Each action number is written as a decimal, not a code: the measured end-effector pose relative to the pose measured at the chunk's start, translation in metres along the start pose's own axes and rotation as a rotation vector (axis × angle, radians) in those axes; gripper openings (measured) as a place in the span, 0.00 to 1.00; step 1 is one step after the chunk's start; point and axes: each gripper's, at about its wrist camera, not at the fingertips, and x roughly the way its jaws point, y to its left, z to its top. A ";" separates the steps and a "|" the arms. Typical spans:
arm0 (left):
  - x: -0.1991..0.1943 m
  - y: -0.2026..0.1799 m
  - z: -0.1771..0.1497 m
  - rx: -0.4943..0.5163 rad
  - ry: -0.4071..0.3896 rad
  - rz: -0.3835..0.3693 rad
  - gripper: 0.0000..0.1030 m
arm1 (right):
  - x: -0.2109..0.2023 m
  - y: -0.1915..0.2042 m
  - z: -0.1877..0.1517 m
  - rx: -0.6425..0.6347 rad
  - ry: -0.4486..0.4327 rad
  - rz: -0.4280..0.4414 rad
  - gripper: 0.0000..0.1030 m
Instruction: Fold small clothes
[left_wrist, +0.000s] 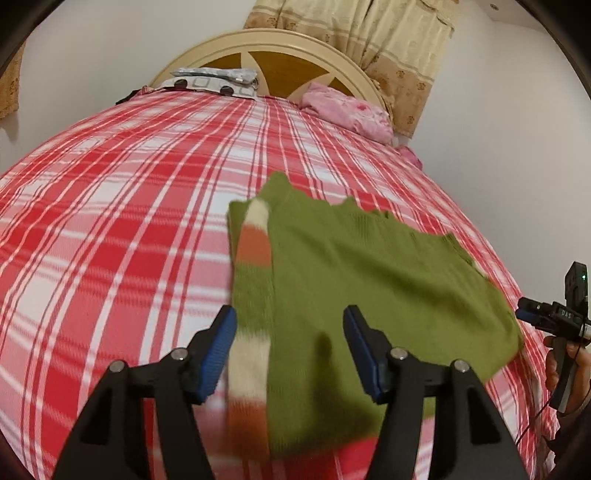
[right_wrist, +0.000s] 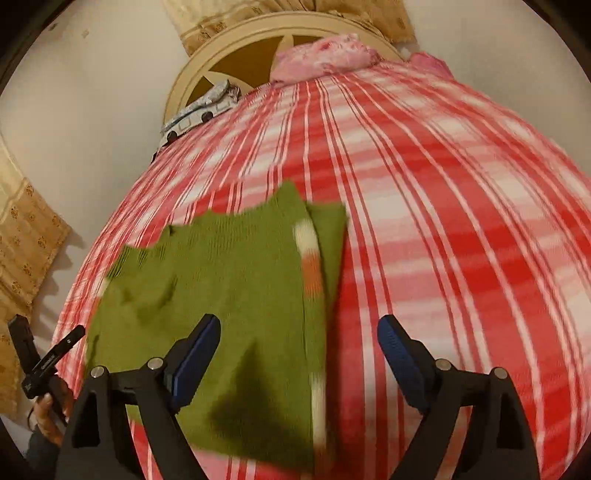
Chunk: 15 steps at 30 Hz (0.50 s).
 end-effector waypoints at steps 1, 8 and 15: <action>-0.001 -0.001 -0.004 0.004 0.003 -0.003 0.60 | -0.004 0.001 -0.009 -0.005 0.005 0.002 0.78; -0.004 0.001 -0.013 -0.004 0.015 -0.032 0.45 | 0.000 0.007 -0.036 -0.016 0.055 0.015 0.55; -0.004 0.018 -0.014 -0.084 -0.003 0.044 0.45 | -0.001 0.008 -0.040 -0.019 0.039 0.012 0.50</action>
